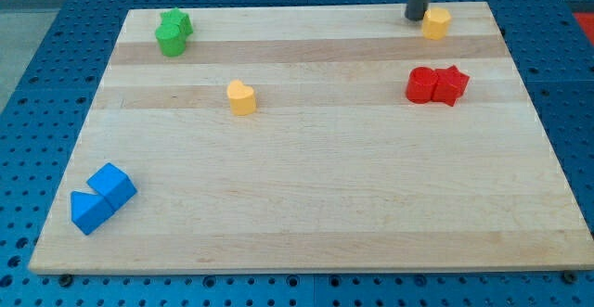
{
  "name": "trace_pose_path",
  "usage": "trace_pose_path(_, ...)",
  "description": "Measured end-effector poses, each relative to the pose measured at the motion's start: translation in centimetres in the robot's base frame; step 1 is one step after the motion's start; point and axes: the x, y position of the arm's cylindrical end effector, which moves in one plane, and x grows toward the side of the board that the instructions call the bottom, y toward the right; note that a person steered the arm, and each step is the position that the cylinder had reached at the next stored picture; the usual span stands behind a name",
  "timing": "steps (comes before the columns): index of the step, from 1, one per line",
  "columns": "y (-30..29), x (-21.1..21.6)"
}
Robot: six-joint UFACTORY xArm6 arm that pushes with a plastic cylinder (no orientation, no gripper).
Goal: Move the yellow heart towards top center
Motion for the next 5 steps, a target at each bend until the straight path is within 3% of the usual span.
trace_pose_path(5,-21.3,2.9)
